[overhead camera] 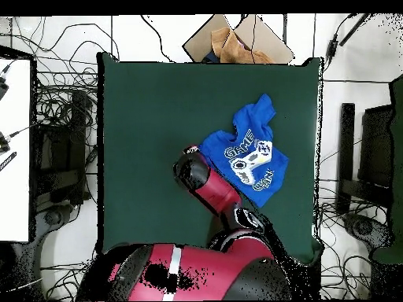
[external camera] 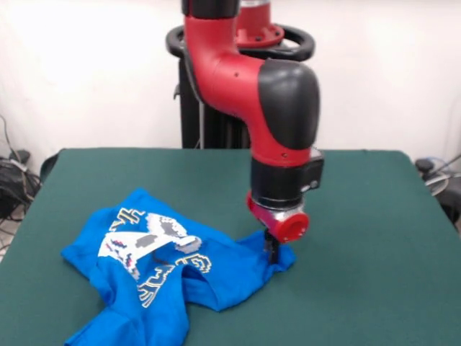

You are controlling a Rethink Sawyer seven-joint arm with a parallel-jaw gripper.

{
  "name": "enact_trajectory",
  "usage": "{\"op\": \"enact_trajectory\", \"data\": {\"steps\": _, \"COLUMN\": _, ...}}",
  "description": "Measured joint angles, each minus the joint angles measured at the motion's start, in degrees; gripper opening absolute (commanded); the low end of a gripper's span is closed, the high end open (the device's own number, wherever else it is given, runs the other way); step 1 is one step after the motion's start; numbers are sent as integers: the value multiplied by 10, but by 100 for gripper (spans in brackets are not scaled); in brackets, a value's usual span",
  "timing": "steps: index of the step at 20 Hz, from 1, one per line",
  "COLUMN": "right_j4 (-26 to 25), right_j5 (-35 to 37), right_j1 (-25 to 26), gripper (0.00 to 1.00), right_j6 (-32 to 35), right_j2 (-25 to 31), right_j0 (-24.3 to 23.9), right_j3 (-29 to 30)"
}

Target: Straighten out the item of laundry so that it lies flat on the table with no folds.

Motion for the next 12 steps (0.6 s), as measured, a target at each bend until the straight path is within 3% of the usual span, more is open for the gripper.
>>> {"op": "enact_trajectory", "data": {"steps": 4, "right_j4": 27, "right_j5": -19, "right_j1": -2, "gripper": 0, "right_j6": 19, "right_j2": 15, "right_j0": 22, "right_j3": 4}}
{"op": "enact_trajectory", "data": {"steps": 12, "right_j4": 126, "right_j5": -2, "right_j1": -5, "gripper": 0, "right_j6": 58, "right_j2": 16, "right_j0": 129, "right_j3": 3}}
